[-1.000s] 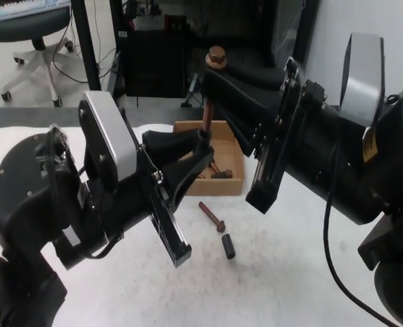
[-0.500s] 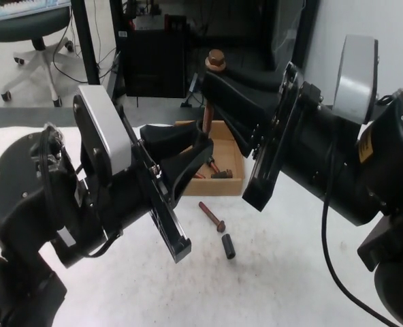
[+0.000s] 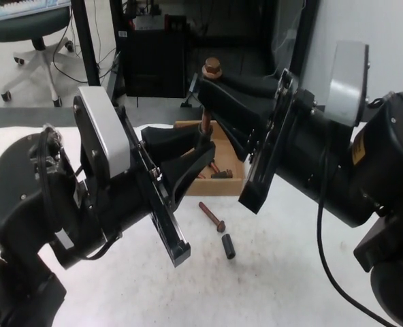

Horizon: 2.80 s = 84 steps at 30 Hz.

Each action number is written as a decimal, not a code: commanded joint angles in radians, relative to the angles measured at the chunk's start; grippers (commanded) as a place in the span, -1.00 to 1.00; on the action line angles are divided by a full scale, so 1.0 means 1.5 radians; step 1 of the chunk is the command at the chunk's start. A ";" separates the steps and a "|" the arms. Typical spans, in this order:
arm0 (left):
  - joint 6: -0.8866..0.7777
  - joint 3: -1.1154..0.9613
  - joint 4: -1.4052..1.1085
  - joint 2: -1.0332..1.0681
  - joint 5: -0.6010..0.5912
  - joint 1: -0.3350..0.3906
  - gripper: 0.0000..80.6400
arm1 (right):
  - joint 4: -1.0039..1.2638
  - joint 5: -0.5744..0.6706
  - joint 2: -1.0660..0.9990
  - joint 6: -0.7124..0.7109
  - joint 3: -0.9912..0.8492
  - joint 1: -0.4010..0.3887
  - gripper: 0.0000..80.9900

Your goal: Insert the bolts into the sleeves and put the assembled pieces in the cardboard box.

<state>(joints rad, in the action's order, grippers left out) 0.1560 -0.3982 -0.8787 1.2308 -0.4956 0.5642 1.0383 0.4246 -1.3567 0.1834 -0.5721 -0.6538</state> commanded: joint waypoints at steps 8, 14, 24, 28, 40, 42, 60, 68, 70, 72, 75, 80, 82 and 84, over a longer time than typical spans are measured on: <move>-0.005 -0.004 -0.025 -0.008 -0.011 -0.001 -0.99 | -0.006 -0.004 -0.026 -0.020 -0.002 0.002 -0.98; -0.005 -0.004 -0.029 -0.008 -0.009 -0.004 -0.99 | -0.002 0.020 -0.026 -0.020 -0.002 0.002 -0.89; -0.005 -0.006 -0.071 -0.008 -0.009 -0.012 -0.99 | -0.006 0.030 -0.026 -0.017 -0.002 0.002 0.18; -0.005 -0.006 -0.071 -0.008 -0.009 -0.012 -0.99 | 0.001 0.030 -0.025 -0.017 -0.002 0.002 0.18; -0.005 -0.004 -0.049 -0.008 -0.009 -0.011 -0.99 | 0.162 -0.041 -0.012 0.032 -0.002 0.023 -0.05; -0.005 -0.004 -0.049 -0.008 -0.009 -0.011 -0.99 | 0.162 -0.041 -0.002 0.046 -0.002 0.038 -0.45; -0.029 -0.429 0.662 0.166 0.151 -0.036 -0.99 | -0.615 -0.139 0.188 -0.025 -0.009 0.125 -0.98; -0.030 -0.772 0.936 0.428 0.151 -0.039 -0.99 | -0.856 -0.175 0.234 -0.038 -0.009 0.125 -0.98; -0.030 -0.836 0.984 0.483 0.151 -0.039 -0.99 | -0.858 -0.175 0.245 -0.038 -0.009 0.125 -0.98; -0.035 -0.898 1.027 0.537 0.151 -0.039 -0.99 | -0.858 -0.175 0.257 -0.038 -0.009 0.125 -0.98; -0.047 -0.969 1.065 0.600 0.151 -0.039 -0.99 | -0.858 -0.175 0.273 -0.038 -0.009 0.125 -0.98; -0.077 -1.029 1.083 0.673 0.151 -0.039 -0.99 | -0.858 -0.175 0.295 -0.038 -0.009 0.125 -0.98; -0.080 -1.037 1.083 0.686 0.151 -0.040 -0.99 | -0.861 -0.175 0.302 -0.038 -0.009 0.125 -0.98; -0.080 -1.037 1.083 0.691 0.151 -0.040 -0.99 | -0.869 -0.175 0.307 -0.038 -0.009 0.125 -0.98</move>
<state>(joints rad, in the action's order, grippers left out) 0.0470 -1.9297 0.7438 2.2589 -0.2707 0.5075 -0.2526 0.1644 -0.9165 0.1327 -0.5763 -0.4690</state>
